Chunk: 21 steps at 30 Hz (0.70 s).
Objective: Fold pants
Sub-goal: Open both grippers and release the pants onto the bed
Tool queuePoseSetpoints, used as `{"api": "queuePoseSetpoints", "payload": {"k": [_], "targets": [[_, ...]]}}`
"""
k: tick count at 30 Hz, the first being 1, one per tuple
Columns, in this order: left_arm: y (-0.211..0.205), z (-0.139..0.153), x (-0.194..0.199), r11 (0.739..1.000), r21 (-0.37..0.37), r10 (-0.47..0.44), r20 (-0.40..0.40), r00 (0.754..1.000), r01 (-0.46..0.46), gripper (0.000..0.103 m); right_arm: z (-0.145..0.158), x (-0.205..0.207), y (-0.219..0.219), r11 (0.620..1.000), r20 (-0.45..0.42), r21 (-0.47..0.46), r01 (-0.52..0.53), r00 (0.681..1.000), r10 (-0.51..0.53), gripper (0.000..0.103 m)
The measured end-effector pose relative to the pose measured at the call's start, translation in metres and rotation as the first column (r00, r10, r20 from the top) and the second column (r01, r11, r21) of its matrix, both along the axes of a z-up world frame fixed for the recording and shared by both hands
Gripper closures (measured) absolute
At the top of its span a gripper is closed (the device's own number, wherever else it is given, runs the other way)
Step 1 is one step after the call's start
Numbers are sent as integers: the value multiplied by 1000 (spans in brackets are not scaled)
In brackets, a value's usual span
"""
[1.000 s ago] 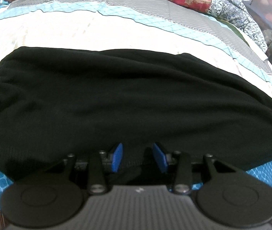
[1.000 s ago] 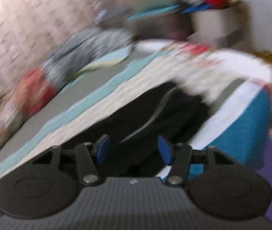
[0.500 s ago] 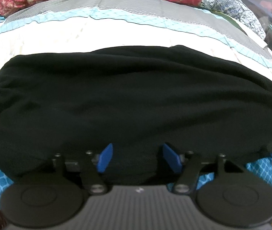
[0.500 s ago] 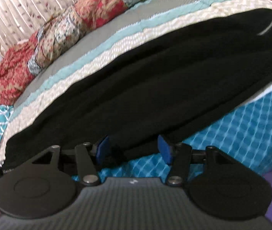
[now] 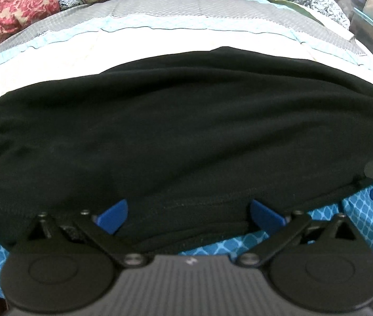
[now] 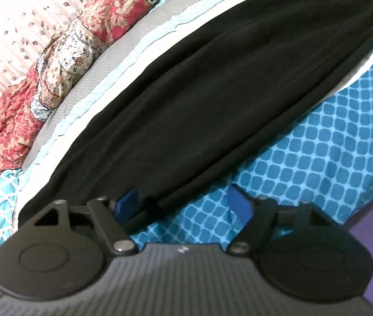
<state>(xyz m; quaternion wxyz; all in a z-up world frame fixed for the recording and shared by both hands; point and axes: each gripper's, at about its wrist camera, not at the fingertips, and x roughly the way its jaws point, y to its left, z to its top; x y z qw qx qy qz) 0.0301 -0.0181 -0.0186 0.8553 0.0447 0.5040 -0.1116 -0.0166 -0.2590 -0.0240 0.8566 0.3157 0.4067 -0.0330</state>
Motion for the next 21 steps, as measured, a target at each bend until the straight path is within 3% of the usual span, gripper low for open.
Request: {"api": "queuePoseSetpoints", "payload": {"k": [21], "targets": [[-9, -4, -5, 999, 40, -17, 23, 1000, 16, 0, -4, 3, -3, 999, 21, 37, -9, 1000, 8, 5]]}}
